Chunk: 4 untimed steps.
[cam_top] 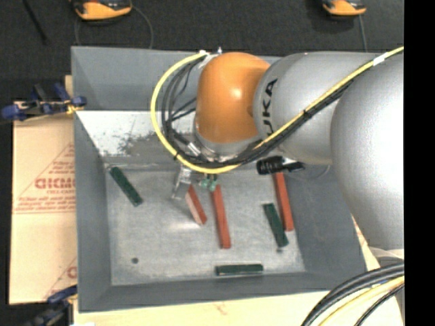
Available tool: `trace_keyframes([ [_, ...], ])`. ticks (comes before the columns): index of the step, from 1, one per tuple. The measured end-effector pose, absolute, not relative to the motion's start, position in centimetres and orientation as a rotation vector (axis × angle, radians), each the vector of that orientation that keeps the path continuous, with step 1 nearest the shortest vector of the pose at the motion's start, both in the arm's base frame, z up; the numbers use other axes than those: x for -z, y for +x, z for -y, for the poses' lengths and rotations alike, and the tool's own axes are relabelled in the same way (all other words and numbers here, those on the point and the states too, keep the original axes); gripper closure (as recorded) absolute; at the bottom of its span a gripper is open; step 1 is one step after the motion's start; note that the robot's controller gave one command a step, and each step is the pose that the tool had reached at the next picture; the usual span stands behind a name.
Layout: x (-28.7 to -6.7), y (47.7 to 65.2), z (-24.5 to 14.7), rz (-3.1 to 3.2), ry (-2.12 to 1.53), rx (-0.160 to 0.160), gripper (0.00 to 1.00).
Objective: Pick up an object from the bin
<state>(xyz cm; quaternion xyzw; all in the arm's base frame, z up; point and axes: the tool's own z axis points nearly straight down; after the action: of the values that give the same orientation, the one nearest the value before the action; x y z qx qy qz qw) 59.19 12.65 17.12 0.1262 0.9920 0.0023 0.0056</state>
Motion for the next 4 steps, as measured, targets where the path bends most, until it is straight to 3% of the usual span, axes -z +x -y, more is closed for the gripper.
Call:
trace_keyframes([
  [1, -12.3, 55.1, -9.8, -3.129, 0.318, 0.005, 1.00],
  [2, -24.6, 55.5, -9.8, -3.118, 0.273, -0.006, 1.00],
  [3, -24.2, 55.4, -9.8, -3.126, 0.277, -0.003, 0.00],
  [4, -15.0, 51.2, -5.5, -3.117, 0.443, 0.003, 0.00],
])
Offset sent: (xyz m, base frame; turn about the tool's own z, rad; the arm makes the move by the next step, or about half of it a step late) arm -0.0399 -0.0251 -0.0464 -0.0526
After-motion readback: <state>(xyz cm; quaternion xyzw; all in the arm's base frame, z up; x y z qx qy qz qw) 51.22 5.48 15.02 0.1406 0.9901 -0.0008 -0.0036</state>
